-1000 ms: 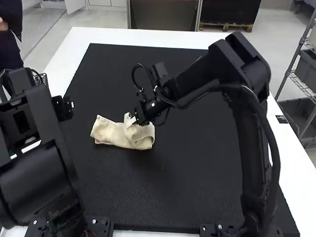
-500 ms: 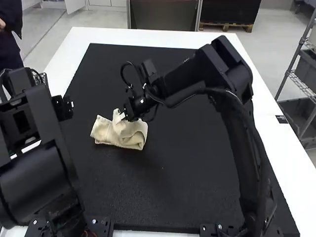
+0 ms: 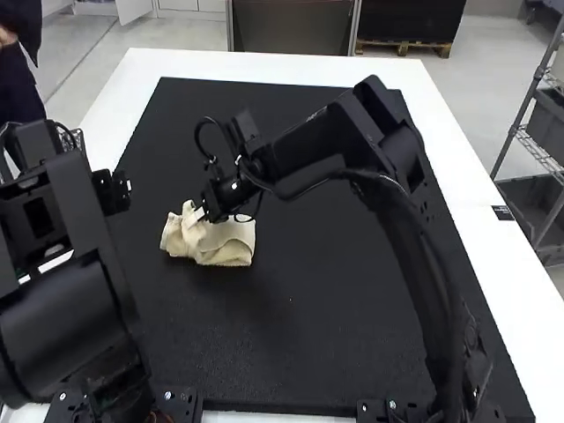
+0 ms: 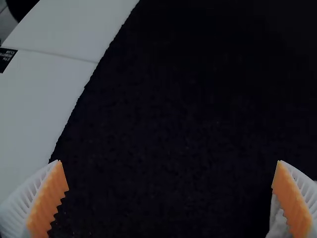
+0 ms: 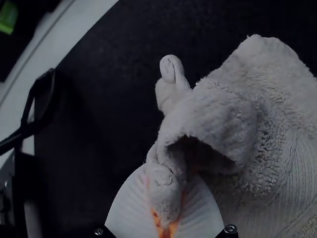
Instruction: Fold the towel.
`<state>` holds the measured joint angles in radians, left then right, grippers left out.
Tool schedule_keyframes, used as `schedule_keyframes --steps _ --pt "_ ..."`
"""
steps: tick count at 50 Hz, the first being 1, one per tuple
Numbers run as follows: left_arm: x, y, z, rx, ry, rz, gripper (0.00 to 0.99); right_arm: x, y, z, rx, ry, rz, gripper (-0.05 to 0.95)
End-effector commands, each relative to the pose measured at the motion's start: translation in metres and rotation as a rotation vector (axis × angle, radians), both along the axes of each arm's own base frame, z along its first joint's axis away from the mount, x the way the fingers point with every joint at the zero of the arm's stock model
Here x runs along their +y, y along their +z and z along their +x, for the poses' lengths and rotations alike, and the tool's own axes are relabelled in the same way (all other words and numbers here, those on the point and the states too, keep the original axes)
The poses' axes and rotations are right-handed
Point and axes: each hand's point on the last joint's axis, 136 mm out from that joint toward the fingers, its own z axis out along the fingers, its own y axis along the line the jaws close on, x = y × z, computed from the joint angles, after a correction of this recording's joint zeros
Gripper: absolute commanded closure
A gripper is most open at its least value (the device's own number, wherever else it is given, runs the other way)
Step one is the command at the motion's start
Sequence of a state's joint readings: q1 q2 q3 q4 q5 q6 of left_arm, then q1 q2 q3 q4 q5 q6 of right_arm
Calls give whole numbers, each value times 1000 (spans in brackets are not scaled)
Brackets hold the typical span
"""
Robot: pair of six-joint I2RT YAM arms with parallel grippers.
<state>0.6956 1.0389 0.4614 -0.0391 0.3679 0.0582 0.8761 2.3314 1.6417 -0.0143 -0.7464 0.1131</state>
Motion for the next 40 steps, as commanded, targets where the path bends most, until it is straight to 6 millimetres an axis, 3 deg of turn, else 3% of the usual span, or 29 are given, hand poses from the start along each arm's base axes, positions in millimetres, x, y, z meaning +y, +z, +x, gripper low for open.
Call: schedule_keyframes --steps 1,14,15,17,19,26,32,34,37,40 --pt "-1 10 0 -35 -5 9 28 13 16 -1 0 28 47 918" --pt "-3 6 0 -31 -8 6 28 15 25 5 40 34 76 597" --pt "-2 7 0 -32 -6 7 28 14 25 6 42 33 76 539" --pt "-2 7 0 -34 -6 8 28 13 25 8 48 32 78 310" --pt "-2 7 0 -35 -8 9 28 12 26 9 52 29 80 198" --pt "-2 7 1 -35 -8 11 28 7 31 15 89 24 95 172" --pt "-3 6 0 -36 -9 9 28 0 37 20 129 20 102 213" --pt "-3 6 0 -36 -9 9 28 -2 38 20 140 26 104 349" --pt "-3 5 0 -36 -9 9 28 -6 38 23 144 17 101 677" --pt "-4 5 0 -36 -10 9 28 -9 40 22 160 31 112 892"
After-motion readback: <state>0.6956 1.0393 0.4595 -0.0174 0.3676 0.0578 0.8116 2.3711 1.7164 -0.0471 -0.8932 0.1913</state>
